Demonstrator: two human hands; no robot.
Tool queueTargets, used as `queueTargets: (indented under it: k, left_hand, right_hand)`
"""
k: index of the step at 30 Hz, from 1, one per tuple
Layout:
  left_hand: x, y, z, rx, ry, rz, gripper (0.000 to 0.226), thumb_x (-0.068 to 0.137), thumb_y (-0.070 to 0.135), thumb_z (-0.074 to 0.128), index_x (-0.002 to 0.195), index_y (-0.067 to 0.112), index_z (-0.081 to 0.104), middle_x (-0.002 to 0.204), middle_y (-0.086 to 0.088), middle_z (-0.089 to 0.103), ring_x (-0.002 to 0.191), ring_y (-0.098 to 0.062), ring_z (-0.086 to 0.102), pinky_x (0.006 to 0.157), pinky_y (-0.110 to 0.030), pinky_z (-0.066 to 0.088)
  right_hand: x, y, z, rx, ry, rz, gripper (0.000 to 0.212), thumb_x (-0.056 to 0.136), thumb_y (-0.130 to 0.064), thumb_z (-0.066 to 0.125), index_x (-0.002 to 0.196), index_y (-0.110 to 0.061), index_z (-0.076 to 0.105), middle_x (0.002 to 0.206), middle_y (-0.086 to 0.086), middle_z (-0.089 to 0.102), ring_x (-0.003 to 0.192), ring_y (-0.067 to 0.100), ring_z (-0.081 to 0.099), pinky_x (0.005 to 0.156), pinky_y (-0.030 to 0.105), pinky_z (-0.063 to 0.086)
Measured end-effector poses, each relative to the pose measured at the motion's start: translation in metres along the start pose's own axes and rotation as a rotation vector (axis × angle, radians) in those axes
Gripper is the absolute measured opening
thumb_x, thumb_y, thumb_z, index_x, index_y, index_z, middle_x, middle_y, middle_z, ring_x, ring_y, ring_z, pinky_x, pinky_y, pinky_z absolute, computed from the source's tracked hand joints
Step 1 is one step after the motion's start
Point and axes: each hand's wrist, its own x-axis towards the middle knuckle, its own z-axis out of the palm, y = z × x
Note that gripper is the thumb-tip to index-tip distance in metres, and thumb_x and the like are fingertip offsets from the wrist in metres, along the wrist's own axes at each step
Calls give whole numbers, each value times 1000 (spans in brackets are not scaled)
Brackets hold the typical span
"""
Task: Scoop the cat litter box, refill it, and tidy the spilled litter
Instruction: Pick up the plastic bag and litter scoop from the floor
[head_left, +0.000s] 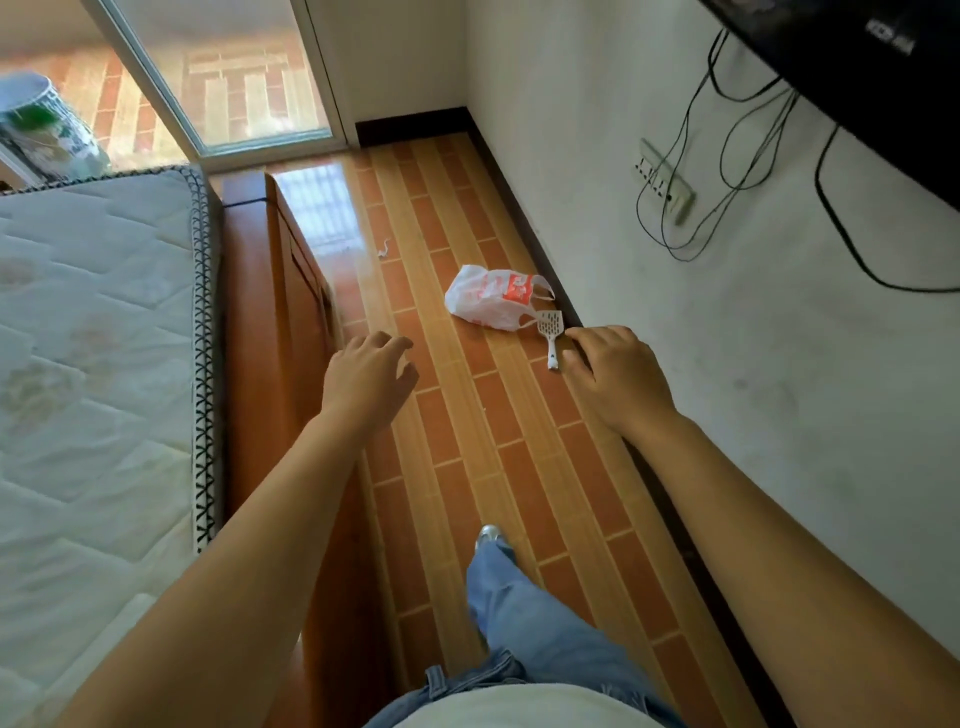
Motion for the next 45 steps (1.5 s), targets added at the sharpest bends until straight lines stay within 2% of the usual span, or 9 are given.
queueTargets:
  k: [8,16,25,33,38,45]
  left_hand:
    - [123,9,-12,18,10,3,40,97,36,43,135,24,46,138,-1,49,126,-23,45,102,-39,40]
    - [207,-2,-12,40,-29,30,41,96,38,42,135,24,46,137,-1,50,125,-23,46,103,-38,40]
    - [343,-25,-1,69,-111,218,41,96,40,43,135,28,45,136,2,49,125,-21,44,100,-35,39]
    - [465,-25,-14,113,-195,425,46,95,40,44,139,27,41,140,0,44,129,-22,39,102,-35,33]
    - [498,-14,-10,154,-229,520,53,95,41,43,145,28,30,148,-3,34,138,-24,27,109,-38,26]
    - [515,-9,9,160,-234,513,55,95,41,43,146,29,27,152,-4,29,142,-25,20,112,-40,21]
  right_hand:
    - [119,20,-12,-40,-46,-11,37,98,-36,39,125,-15,53,127,4,58,116,19,51,96,28,42]
    - [195,31,-12,-65,-91,27,43,97,-37,38,133,-15,48,134,4,53,122,20,47,100,31,39]
    - [291,33,1,-64,-84,153,41,98,-33,38,132,-14,48,132,4,54,123,20,45,99,30,38]
    - [364,33,6,-94,-169,301,43,98,-35,37,135,-15,44,136,3,50,127,20,41,101,30,36]
    - [387,38,10,-121,-194,342,44,98,-35,37,136,-15,41,138,2,47,128,20,38,103,31,33]
    - [405,53,33,-106,-162,354,44,98,-35,37,137,-16,40,139,2,45,130,19,36,105,30,33]
